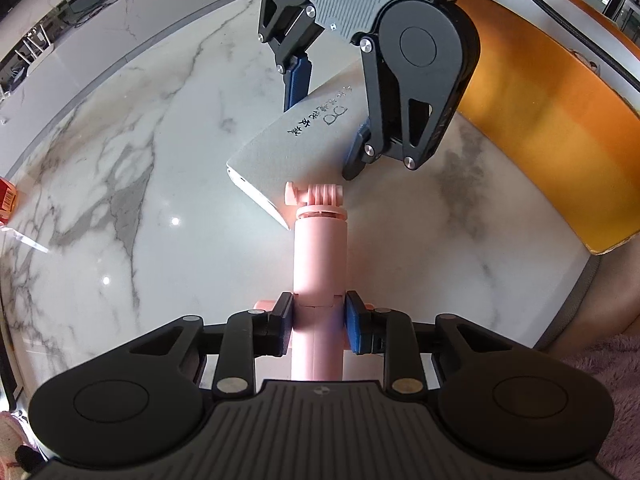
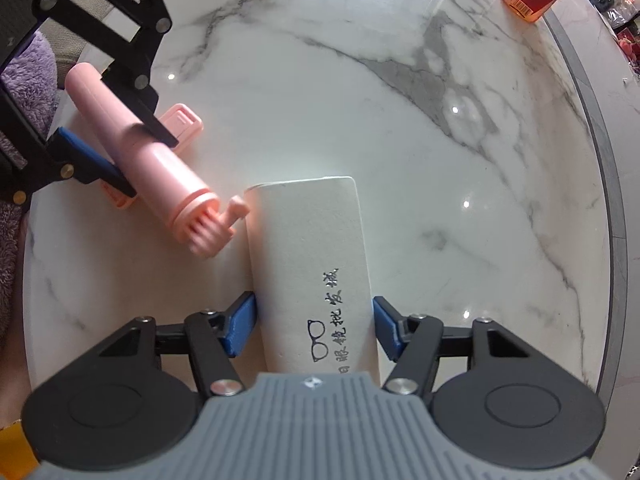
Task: Organize objects
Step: 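Grasp the pink selfie stick with the left gripper while the right grasps the white glasses case, then lift the white glasses case with the right gripper and carry it over the orange box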
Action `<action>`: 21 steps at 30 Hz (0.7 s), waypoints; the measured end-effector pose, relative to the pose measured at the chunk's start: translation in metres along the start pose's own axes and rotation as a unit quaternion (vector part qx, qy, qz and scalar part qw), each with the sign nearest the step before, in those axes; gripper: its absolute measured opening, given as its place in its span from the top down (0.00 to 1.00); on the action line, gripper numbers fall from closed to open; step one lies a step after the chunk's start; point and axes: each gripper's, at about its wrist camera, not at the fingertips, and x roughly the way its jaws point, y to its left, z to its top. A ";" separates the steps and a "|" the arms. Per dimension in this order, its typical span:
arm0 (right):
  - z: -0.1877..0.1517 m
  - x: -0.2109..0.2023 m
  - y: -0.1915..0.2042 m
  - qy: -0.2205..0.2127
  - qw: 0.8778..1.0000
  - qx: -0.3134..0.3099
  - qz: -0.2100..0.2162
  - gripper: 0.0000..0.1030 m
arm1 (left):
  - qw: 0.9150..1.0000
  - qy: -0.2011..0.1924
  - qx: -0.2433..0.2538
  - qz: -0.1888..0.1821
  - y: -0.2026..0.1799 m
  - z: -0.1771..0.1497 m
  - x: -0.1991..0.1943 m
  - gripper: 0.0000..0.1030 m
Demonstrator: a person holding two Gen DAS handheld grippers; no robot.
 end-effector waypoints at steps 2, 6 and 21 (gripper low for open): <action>0.000 -0.009 0.002 -0.010 1.000 0.003 -0.003 0.39 | 1.000 -0.005 0.003 0.005 -0.002 -0.001 -0.006 0.70; 0.002 -0.034 0.002 -0.033 0.999 0.012 -0.015 0.39 | 1.000 -0.016 -0.005 0.020 -0.003 -0.002 -0.022 0.70; -0.027 -0.176 0.032 -0.073 0.992 0.005 -0.106 0.40 | 0.992 -0.103 0.019 0.070 -0.031 0.031 -0.118 0.70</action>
